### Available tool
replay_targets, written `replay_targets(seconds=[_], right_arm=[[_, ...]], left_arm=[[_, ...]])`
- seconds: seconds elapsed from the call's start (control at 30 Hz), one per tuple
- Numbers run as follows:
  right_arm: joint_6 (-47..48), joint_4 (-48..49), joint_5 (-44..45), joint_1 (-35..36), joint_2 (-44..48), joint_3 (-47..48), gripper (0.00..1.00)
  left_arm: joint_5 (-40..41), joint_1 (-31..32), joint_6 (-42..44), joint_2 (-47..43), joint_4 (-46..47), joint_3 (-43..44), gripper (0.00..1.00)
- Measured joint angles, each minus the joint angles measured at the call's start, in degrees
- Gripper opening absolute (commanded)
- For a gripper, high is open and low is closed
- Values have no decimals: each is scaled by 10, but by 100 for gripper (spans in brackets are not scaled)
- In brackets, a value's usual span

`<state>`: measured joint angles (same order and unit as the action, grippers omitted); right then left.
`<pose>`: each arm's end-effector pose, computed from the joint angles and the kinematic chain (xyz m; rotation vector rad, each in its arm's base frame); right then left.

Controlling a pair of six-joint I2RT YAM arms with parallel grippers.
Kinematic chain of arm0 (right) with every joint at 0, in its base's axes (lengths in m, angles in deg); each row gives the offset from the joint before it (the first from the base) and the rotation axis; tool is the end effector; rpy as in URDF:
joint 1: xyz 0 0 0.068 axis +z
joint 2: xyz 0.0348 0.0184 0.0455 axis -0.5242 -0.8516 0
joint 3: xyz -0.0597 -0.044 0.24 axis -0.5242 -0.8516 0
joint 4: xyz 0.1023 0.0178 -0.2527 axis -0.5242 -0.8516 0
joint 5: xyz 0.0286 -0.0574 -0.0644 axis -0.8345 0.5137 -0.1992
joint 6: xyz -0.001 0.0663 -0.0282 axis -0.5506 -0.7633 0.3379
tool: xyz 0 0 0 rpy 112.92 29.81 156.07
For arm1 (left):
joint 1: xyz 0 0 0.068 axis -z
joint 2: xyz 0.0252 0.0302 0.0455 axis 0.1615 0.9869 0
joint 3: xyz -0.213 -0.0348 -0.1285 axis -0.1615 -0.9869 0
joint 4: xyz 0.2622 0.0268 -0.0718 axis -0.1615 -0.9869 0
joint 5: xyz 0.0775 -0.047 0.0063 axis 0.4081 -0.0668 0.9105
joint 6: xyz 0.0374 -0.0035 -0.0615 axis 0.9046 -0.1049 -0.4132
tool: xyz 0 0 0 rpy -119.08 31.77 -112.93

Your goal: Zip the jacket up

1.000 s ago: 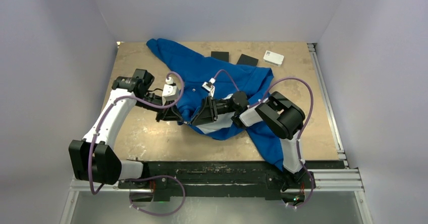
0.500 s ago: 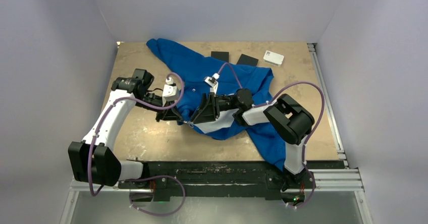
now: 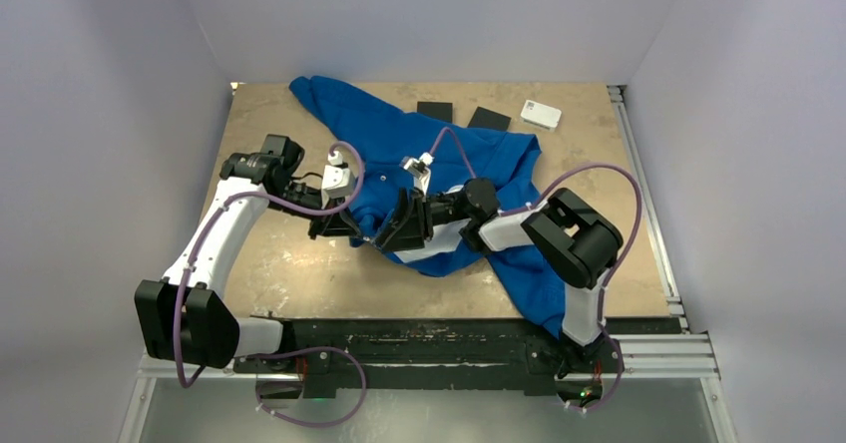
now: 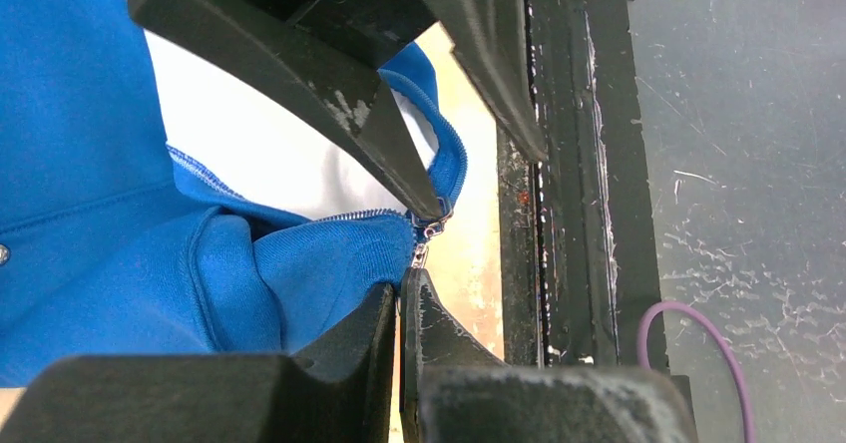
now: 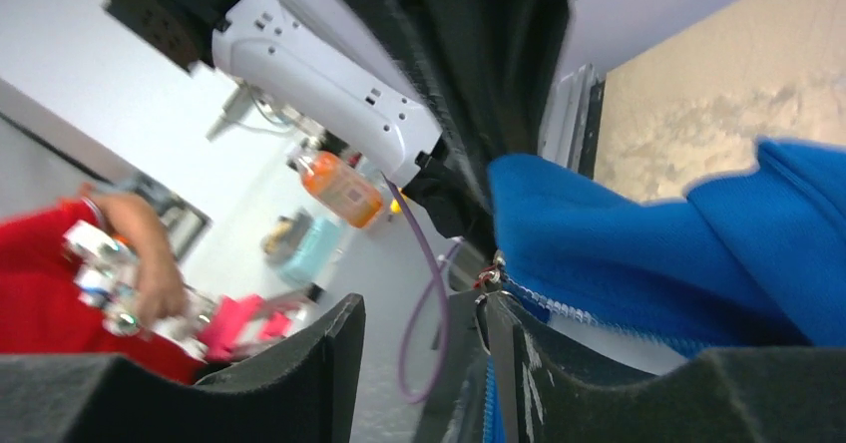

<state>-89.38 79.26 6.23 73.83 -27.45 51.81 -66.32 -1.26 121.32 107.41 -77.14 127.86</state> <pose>0.2396 0.2895 0.1838 -0.9209 1.5611 2.1418 0.2278 -0.0861 0.2698 1.4238 1.7239 -1.1372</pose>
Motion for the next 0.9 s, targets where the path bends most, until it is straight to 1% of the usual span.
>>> replay_targets(seconds=[0.07, 0.13, 0.23, 0.3, 0.47, 0.57, 0.77, 0.83, 0.9], right_arm=[[71, -34, 1, 10, 20, 0, 46], [152, -103, 11, 22, 53, 3, 41], [253, -205, 34, 36, 93, 22, 29], [307, -259, 52, 41, 111, 31, 27], [419, -393, 103, 44, 129, 37, 26], [459, -445, 116, 44, 132, 37, 27], [498, -495, 132, 47, 149, 36, 29], [507, -504, 134, 47, 155, 36, 32], [513, -515, 134, 47, 162, 35, 38]], left_arm=[[1, 0, -4, 0, 4, 0, 0], [2, 0, -9, 0, 8, 0, 0], [2, 0, -16, 0, 13, 0, 0], [2, 0, -20, 0, 15, 0, 0], [3, 0, -26, 0, 18, 0, 0], [10, 0, -27, 0, 24, 0, 0], [11, 0, -30, 0, 28, 0, 0], [11, 0, -31, 0, 28, 0, 0], [11, 0, -33, -1, 28, 0, 0]])
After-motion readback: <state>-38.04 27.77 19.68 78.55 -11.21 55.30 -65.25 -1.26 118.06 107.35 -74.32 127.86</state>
